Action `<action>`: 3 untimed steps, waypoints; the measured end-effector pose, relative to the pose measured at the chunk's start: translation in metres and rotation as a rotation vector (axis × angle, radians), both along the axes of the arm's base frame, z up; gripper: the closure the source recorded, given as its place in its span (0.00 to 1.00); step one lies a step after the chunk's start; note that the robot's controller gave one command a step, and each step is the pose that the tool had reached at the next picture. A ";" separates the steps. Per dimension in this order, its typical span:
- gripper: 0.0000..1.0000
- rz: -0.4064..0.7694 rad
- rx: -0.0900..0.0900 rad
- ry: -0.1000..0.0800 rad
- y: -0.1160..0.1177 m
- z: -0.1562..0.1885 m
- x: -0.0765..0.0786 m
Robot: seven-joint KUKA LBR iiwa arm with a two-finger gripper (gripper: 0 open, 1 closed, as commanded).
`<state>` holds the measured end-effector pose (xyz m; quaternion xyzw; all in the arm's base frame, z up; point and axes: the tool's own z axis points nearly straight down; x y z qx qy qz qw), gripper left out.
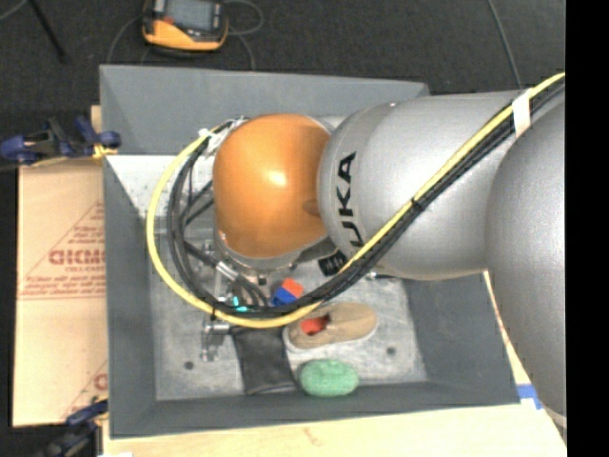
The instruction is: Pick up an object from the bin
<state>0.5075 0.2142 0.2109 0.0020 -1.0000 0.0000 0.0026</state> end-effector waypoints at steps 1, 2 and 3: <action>0.00 -0.004 0.002 -0.007 -0.001 0.004 0.002; 0.00 0.048 0.002 -0.012 -0.028 -0.057 -0.007; 0.00 0.151 -0.001 -0.010 -0.089 -0.048 0.008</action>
Offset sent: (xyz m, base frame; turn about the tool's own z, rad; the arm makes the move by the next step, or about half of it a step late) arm -0.0224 -0.0651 -0.1409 -0.1120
